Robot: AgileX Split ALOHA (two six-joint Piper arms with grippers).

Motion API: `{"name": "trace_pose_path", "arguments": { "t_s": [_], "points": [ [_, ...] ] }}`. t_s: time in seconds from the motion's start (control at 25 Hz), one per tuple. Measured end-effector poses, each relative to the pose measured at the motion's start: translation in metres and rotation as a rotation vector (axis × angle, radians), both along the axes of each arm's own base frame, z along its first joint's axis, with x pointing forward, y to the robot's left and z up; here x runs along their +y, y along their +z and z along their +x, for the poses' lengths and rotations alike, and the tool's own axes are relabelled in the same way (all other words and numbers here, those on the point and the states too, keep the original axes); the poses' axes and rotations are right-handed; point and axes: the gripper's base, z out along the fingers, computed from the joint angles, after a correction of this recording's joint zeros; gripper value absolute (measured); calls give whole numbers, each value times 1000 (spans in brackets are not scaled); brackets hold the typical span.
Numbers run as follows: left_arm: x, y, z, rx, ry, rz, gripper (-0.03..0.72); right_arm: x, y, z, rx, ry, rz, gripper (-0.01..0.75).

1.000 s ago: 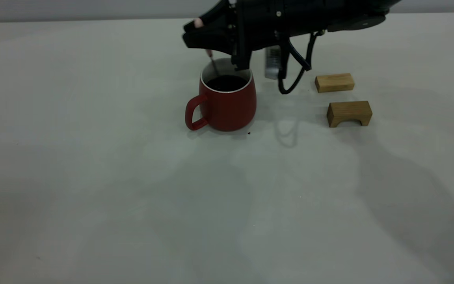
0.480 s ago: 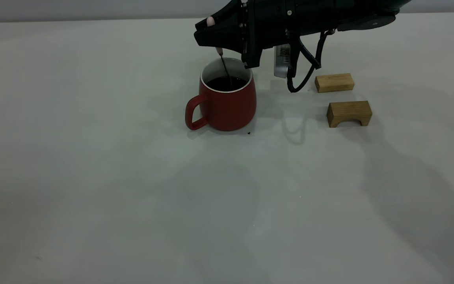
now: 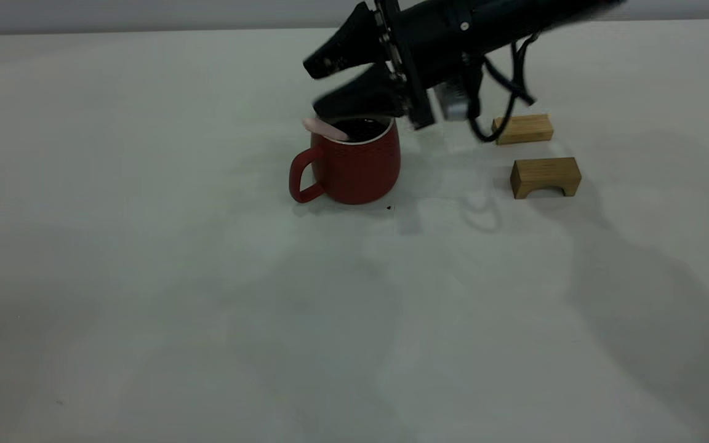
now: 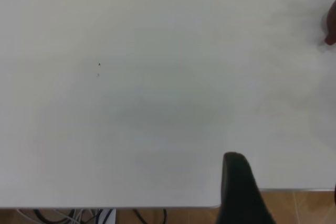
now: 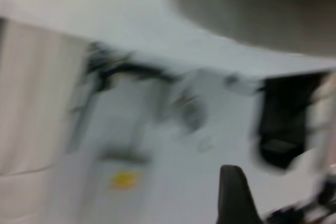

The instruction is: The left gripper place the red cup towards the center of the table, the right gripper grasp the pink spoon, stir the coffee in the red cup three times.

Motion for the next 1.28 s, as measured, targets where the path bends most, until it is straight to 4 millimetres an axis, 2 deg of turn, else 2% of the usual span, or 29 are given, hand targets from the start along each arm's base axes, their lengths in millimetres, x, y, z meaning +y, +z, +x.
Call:
{"name": "trace_pose_path", "arguments": {
  "t_s": [0.12,0.24,0.36,0.48,0.68,0.8,1.0,1.28],
  "points": [
    [0,0,0,0,0,0,501,-8,18,-7,-111,170,-150,500],
    [0,0,0,0,0,0,501,-24,39,-14,-247,389,-363,478],
    [0,0,0,0,0,0,501,-45,73,-18,-397,609,-577,443],
    [0,0,0,0,0,0,501,-67,121,-20,-550,735,-793,410],
    [0,0,0,0,0,0,501,-97,199,-29,-762,848,-1096,360],
    [0,0,0,0,0,0,501,-113,239,-39,-869,930,-1239,331],
    [0,0,0,0,0,0,501,-126,297,-64,-1057,1036,-1315,283],
    [0,0,0,0,0,0,501,-143,373,-119,-1247,942,-1397,236]
  ]
}}
